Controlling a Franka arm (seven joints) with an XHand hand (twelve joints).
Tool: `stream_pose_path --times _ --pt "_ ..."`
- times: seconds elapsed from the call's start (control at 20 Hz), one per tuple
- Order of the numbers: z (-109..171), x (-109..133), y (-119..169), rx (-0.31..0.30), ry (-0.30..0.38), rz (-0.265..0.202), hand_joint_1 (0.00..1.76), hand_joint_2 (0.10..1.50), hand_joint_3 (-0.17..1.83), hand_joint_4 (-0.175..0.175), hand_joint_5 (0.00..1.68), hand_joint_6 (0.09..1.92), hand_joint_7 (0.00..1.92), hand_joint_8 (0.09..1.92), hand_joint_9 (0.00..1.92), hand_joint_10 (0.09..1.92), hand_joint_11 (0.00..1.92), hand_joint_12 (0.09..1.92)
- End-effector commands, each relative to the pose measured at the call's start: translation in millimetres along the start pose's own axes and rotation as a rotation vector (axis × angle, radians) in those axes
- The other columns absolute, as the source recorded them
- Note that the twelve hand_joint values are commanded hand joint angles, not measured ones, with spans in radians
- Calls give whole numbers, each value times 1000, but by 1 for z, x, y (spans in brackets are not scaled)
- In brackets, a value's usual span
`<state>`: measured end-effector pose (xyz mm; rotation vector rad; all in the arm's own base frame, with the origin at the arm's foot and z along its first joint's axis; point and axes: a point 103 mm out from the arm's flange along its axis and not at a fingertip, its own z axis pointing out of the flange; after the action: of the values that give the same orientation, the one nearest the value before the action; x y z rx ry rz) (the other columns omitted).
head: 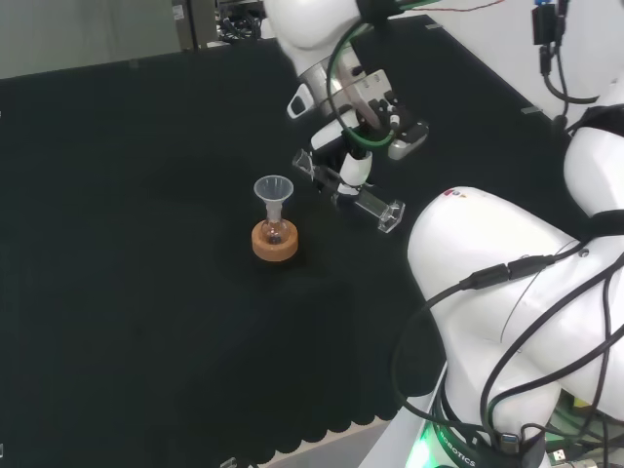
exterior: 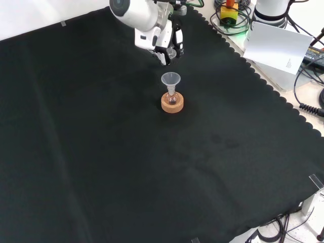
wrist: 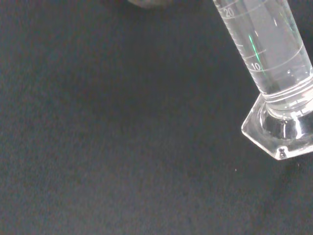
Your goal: Pour the water from the graduated cylinder into the round-bottom flask.
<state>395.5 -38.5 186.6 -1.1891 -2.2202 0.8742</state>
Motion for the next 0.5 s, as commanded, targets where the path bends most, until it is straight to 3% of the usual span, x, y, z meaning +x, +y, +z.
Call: stream_pose_path --times 0.05,0.25,0.5 --pt "-5 6 5 178 -81 81 1135 1119 -9 -126 1000 985 1249 334 1479 87 1371 705" --pt "-12 17 14 246 -118 114 1135 1119 -9 -126 1000 986 1255 332 1482 87 1374 704" --pt "-18 21 20 273 -96 123 1135 1118 -9 -127 1001 985 1258 330 1484 87 1375 702"
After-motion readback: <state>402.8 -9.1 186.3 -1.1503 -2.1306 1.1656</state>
